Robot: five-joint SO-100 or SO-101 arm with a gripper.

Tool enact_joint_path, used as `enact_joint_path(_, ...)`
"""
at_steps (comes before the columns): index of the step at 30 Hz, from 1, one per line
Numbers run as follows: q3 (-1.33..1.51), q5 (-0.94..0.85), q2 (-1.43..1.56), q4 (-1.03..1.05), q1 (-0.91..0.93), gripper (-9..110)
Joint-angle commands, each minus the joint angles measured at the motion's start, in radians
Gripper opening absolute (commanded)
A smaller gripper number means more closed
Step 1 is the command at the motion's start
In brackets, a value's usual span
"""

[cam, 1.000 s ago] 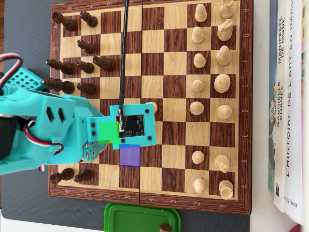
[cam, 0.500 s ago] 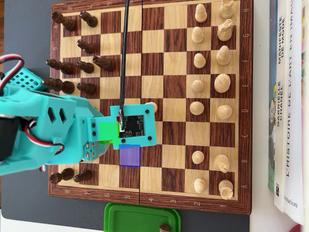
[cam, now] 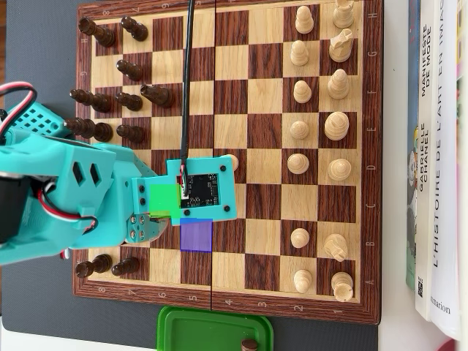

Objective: Play chess

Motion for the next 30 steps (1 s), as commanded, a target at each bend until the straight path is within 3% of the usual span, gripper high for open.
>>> enact_joint_path(1, -0.008, -0.006, 0.06, -0.005, -0.009, 16)
enact_joint_path(15, -0.012, -0.006, 0.14, -0.003, -0.034, 16)
enact_joint_path(30, -0.008, 0.005, 0.537, 0.037, -0.038, 16)
